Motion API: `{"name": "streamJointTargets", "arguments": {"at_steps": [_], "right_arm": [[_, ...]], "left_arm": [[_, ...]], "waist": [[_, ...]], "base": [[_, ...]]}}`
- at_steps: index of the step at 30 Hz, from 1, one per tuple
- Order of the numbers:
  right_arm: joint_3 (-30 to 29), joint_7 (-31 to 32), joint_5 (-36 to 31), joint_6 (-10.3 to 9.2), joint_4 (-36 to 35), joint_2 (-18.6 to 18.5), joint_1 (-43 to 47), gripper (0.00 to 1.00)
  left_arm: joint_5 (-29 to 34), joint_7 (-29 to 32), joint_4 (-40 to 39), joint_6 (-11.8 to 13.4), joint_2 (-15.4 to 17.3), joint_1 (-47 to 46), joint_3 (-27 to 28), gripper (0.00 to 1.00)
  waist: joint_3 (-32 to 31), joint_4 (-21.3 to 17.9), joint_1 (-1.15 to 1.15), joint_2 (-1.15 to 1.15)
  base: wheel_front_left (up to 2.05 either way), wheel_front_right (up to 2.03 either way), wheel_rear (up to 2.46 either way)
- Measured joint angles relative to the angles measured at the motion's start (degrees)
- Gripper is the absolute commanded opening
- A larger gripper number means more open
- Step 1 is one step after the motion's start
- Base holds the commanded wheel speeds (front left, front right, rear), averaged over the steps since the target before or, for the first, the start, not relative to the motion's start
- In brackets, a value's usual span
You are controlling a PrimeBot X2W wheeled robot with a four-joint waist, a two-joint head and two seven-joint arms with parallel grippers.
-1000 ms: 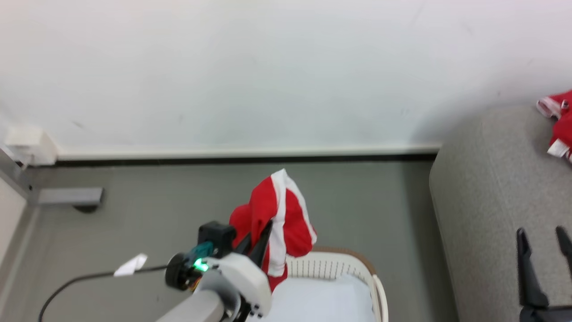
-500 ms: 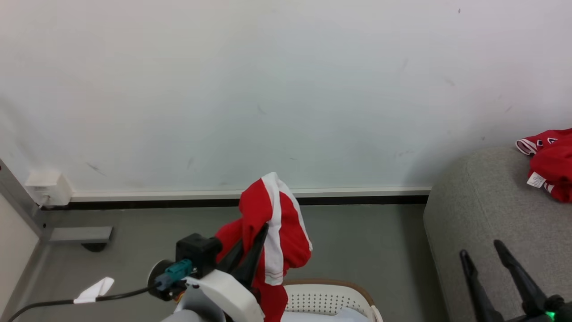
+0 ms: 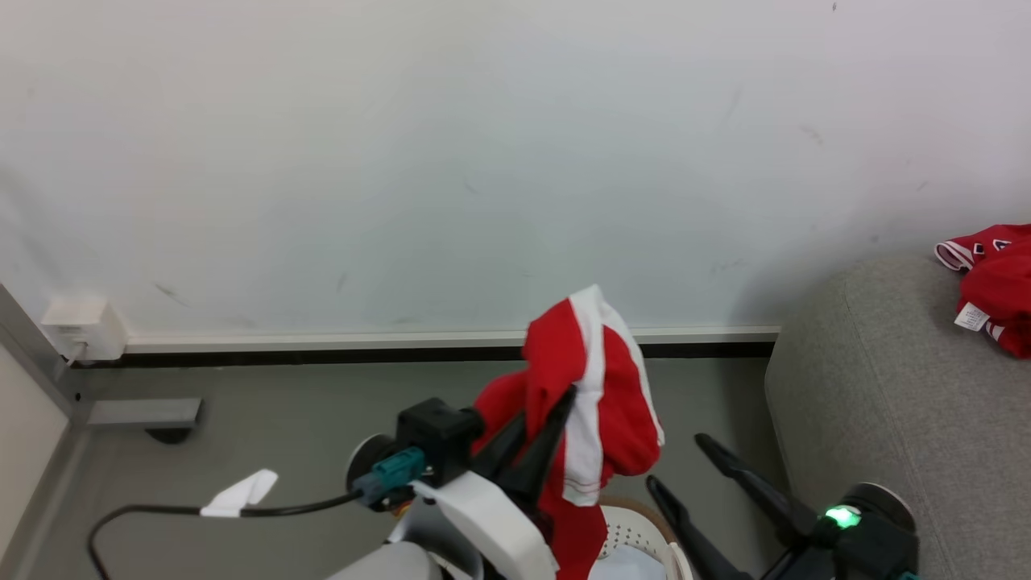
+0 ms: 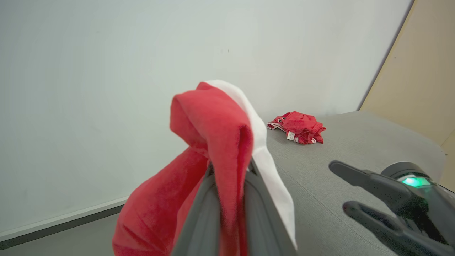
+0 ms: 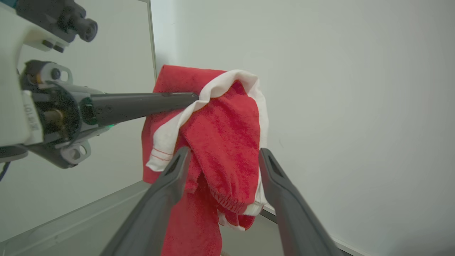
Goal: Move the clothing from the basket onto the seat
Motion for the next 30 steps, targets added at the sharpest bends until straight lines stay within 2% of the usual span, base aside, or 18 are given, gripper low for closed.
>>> {"name": "streamJointTargets", "arguments": {"at_steps": [3,10,18,20,21,30], "right_arm": [[2.9,0.0,0.5,0.00,1.3,0.6,-2.0,1.00],[5.5,0.0,0.0,0.00,5.5,2.4,-5.1,1.00],[5.7,0.0,-1.7,0.00,11.5,4.6,-7.8,1.00],[4.7,0.0,-1.9,0.00,12.2,5.5,-7.9,0.43],[4.2,0.0,-2.2,0.00,12.4,5.9,-8.0,0.00],[4.0,0.0,-1.3,0.00,12.2,5.7,-8.2,0.00]], "left_arm": [[0.1,0.2,0.4,-0.6,-1.9,-1.0,-1.0,0.00],[0.7,1.1,1.7,-2.3,-4.3,-2.9,-3.1,0.00],[-0.5,2.0,2.6,-4.1,-6.8,-3.1,-4.5,0.00],[-0.9,2.2,2.9,-4.5,-7.3,-3.0,-4.8,0.00],[-1.0,2.2,3.1,-4.5,-7.5,-3.0,-4.8,0.00],[-2.3,2.1,5.2,-4.9,-7.8,-2.8,-4.8,0.00]], "waist": [[0.3,0.0,0.00,0.00],[0.8,-0.3,0.00,0.00],[0.8,-0.7,0.00,0.00],[0.7,-0.7,0.00,0.00],[0.7,-0.7,0.00,0.00],[0.6,-1.1,0.00,0.00]], "base": [[0.00,0.00,0.00],[0.00,0.00,0.00],[0.00,0.00,0.00],[0.00,0.00,0.00],[0.00,0.00,0.00],[0.00,0.00,0.00]]}}
